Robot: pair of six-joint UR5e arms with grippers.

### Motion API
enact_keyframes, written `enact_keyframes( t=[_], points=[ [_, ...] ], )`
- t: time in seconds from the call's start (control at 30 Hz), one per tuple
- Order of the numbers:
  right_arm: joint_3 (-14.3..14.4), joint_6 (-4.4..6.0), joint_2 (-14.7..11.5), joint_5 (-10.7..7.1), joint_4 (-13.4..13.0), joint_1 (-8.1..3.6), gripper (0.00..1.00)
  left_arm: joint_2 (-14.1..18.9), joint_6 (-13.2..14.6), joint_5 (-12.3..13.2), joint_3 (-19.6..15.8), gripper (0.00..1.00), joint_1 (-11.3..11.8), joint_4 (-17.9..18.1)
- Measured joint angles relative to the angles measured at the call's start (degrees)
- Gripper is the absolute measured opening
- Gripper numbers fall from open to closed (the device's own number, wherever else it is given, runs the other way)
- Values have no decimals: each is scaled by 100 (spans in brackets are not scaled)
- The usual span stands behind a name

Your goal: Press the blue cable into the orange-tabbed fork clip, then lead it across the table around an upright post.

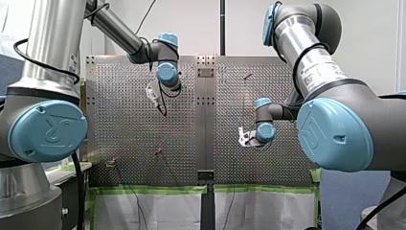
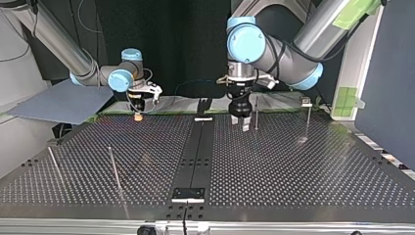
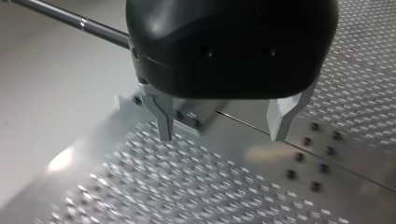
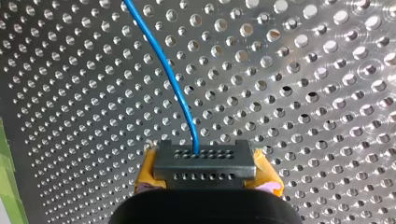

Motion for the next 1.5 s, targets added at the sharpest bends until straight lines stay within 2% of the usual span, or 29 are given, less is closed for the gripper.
enact_keyframes(
  t=[0.37, 0.6, 0.97, 1.23, 1.5],
  points=[
    [-1, -29, 18, -27, -5, 11, 0, -527, -134, -248, -537, 100, -38, 536],
    [-2, -34, 25, -27, -6, 23, 0, -609, -105, -354, -860, 100, -51, 861],
    [-9, -37, 56, -28, -5, 22, 0, -670, 361, -862, -1396, 100, -187, 1338],
    [-13, -39, 62, -27, -5, 25, 0, -1034, 678, -1246, -1817, 100, -212, 1609],
    [-13, -40, 62, -50, -5, 21, 0, -1433, 758, -1170, -2219, 100, -173, 1814]
  ],
)
